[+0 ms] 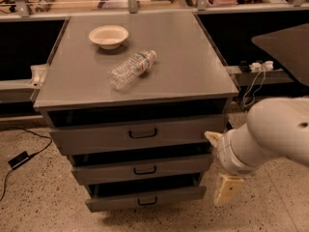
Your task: Open bottom drawer
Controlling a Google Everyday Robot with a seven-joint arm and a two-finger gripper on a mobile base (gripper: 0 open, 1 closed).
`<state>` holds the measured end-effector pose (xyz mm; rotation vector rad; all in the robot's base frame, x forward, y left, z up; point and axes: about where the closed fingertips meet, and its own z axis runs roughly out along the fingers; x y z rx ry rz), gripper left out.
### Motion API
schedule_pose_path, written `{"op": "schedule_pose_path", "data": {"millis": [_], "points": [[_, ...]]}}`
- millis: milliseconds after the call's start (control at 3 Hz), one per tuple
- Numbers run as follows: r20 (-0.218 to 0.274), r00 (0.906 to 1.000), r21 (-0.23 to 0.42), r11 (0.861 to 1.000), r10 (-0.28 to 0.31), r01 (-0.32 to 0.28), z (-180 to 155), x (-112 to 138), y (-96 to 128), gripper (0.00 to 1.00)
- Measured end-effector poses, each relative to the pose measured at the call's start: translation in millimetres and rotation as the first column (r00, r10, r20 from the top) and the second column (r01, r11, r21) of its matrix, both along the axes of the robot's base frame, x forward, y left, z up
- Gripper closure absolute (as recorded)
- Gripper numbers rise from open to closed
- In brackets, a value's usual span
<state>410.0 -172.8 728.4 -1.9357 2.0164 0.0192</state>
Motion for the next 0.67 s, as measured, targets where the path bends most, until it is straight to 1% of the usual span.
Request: {"op": "schedule_pose_path", "data": {"millis": [333,667], "points": [[-0.014,0.9968,-0.041,0.996,0.078,-0.079,-112,-2,-13,0.00],[-0.044,0.9948,-0.008,0.996,0.092,-0.093,-154,3,-24,0.00]]}}
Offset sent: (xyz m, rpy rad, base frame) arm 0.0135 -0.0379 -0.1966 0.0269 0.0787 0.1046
